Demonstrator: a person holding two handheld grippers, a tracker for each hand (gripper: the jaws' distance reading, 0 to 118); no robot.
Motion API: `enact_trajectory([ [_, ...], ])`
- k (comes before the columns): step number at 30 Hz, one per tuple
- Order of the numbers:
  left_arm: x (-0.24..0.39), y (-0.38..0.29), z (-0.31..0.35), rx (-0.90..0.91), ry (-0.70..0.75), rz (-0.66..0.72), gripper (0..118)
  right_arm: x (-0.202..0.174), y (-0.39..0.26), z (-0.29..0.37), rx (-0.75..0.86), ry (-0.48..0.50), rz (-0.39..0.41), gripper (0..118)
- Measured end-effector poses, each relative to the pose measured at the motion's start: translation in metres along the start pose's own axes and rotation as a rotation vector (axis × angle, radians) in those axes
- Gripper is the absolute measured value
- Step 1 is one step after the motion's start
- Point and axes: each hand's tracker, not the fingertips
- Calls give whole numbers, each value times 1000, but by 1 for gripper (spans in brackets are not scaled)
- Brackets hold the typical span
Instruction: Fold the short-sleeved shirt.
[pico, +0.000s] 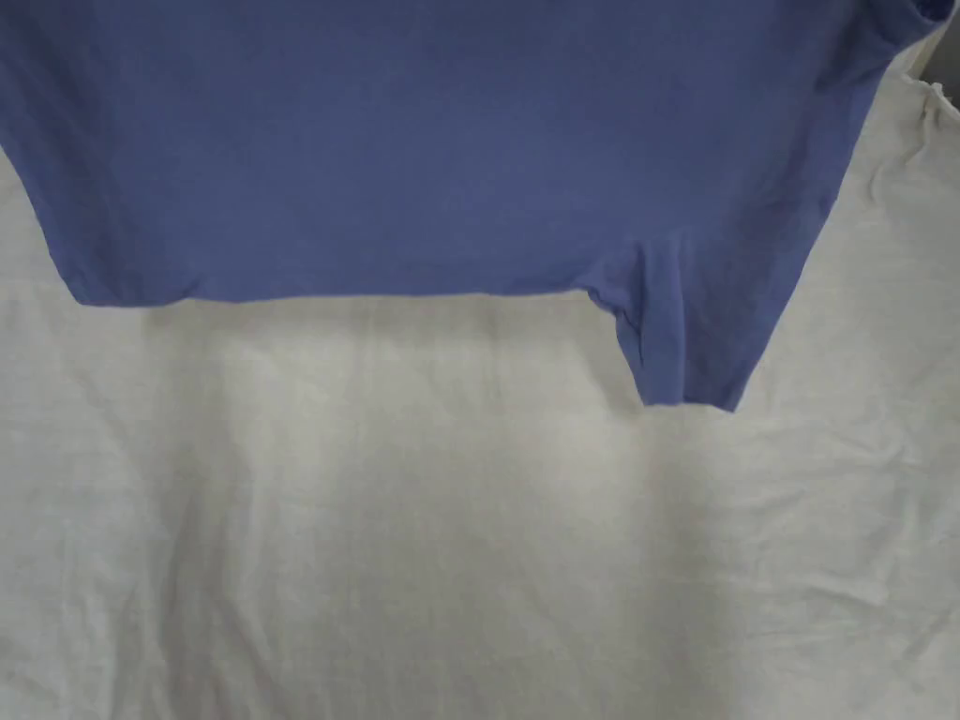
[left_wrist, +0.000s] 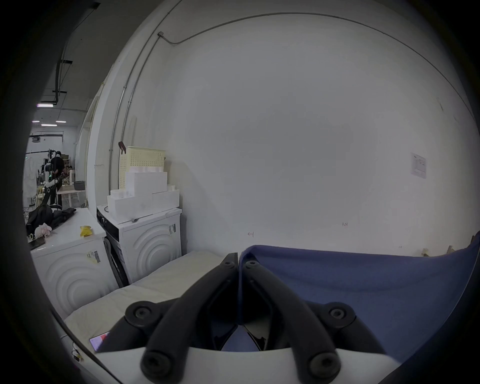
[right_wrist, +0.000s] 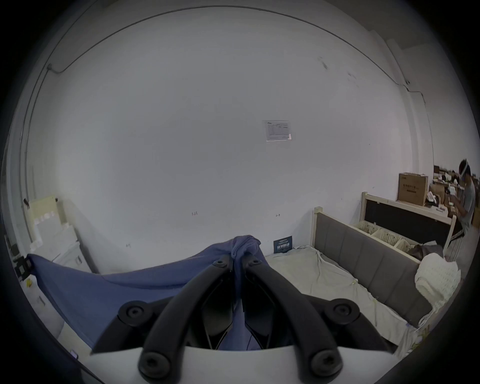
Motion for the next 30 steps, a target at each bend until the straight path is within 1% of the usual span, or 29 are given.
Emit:
enact_trajectory([
  [2, 13, -5, -13, 33, 32, -24, 0, -3, -6, -15, 24, -19, 19, 4],
  [3, 20, -10, -18, 66, 51, -62, 0, -5, -11, -21, 33, -20, 43, 4],
  [4, 27, -15, -24, 99, 62, -101, 0, -6, -16, -27, 47, -42, 65, 4],
  [5, 32, -20, -27, 120, 86, -122, 0, -7, -20, -32, 58, -43, 60, 4],
  [7, 38, -26, -34, 130, 78, -67, 0, -4, -29, -41, 110, -42, 13, 4],
  [8, 41, -28, -39, 122, 75, -51, 0, -4, -34, -44, 130, -45, 2, 4],
  [10, 45, -38, -43, 125, 72, -32, 0, -3, -47, -49, 161, -45, -8, 4],
  [11, 47, -43, -46, 121, 75, -43, 0, -1, -51, -53, 153, -40, 0, 4],
  [14, 47, -72, -56, 87, 73, -71, 0, 5, -77, -65, 82, -33, 31, 4],
  [17, 44, -111, -67, -15, 62, -65, 0, 14, -114, -77, 4, -23, -3, 4],
  [19, 42, -142, -71, -52, 56, -81, 0, 21, -141, -86, -49, -8, -18, 4],
  [21, 41, -175, -77, -113, 65, -135, 0, 27, -170, -91, -106, -13, 2, 4],
  [22, 39, -190, -78, -142, 57, -125, 0, 31, -186, -93, -135, -14, 7, 4],
  [24, 33, -221, -79, -202, 60, -122, 0, 40, -217, -98, -192, -6, 2, 4],
  [26, 28, -251, -77, -283, 52, -142, 0, 50, -249, -100, -259, 14, -28, 4],
  [30, 14, -309, -68, -384, 53, -177, 0, 67, -311, -97, -368, 3, -24, 4],
])
